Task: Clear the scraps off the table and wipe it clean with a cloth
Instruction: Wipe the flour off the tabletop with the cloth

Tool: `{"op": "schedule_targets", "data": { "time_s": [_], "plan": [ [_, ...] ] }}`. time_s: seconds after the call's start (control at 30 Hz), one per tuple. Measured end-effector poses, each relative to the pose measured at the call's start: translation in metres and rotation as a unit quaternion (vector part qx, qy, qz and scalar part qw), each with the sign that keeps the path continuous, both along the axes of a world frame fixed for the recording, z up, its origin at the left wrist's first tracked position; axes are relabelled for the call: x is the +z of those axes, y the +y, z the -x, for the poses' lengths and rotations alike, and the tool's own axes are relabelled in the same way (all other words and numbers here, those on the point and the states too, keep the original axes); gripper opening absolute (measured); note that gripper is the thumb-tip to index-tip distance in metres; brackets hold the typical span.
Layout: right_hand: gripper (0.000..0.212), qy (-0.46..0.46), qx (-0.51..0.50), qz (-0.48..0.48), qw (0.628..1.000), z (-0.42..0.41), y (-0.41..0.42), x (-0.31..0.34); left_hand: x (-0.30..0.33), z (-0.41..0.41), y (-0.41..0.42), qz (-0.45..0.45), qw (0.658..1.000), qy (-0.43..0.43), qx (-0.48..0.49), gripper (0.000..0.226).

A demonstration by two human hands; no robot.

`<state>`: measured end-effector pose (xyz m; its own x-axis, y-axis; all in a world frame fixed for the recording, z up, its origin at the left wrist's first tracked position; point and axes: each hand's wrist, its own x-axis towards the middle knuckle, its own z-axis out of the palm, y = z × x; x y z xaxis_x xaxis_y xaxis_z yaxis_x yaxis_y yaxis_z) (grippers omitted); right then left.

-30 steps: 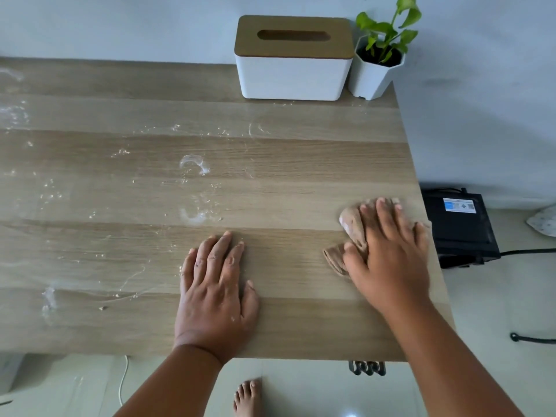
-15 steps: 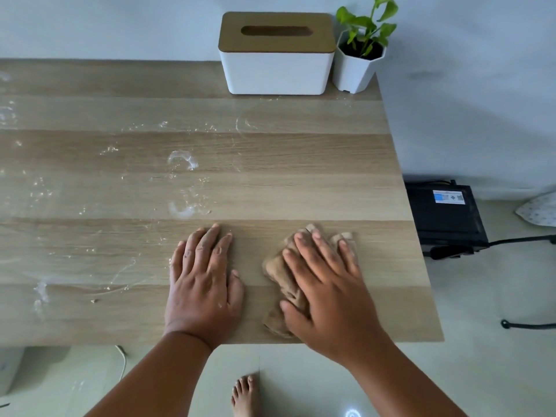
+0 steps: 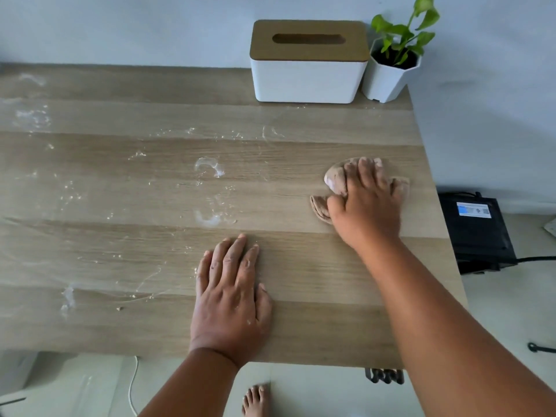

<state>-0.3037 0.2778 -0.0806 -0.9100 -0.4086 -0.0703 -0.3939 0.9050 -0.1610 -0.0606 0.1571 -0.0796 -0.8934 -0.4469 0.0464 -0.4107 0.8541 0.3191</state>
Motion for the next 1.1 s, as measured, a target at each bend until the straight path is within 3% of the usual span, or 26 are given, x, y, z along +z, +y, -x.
{"op": "schedule_targets", "data": {
  "time_s": [0.17, 0.33, 0.5, 0.6, 0.7, 0.9, 1.1],
  "plan": [
    [0.075, -0.017, 0.015, 0.025, 0.999, 0.04, -0.085, 0.004, -0.001, 0.001, -0.001, 0.001, 1.0, 0.0, -0.002, 0.064],
    [0.073, -0.03, 0.151, 0.012, 0.988, 0.029, -0.132, 0.004, -0.003, 0.0, -0.002, 0.006, 1.0, -0.008, -0.003, 0.064],
    [0.075, -0.023, 0.297, 0.01, 0.954, -0.005, -0.104, 0.006, -0.004, 0.001, -0.002, 0.008, 1.0, 0.001, -0.003, 0.065],
    [0.073, -0.012, 0.335, 0.022, 0.942, -0.02, -0.061, 0.005, -0.006, 0.0, -0.002, 0.01, 1.0, 0.012, -0.006, 0.065],
    [0.07, 0.01, 0.283, 0.024, 0.959, -0.019, -0.01, 0.0, -0.007, 0.0, -0.003, 0.013, 1.0, 0.013, -0.006, 0.065],
    [0.073, 0.029, 0.056, 0.018, 0.998, -0.028, 0.021, -0.002, -0.007, 0.0, -0.002, 0.008, 1.0, 0.008, -0.001, 0.064],
    [0.074, 0.009, 0.072, 0.016, 0.997, -0.063, -0.003, -0.001, -0.005, 0.0, -0.001, 0.005, 1.0, 0.012, 0.0, 0.063]
  ]
}}
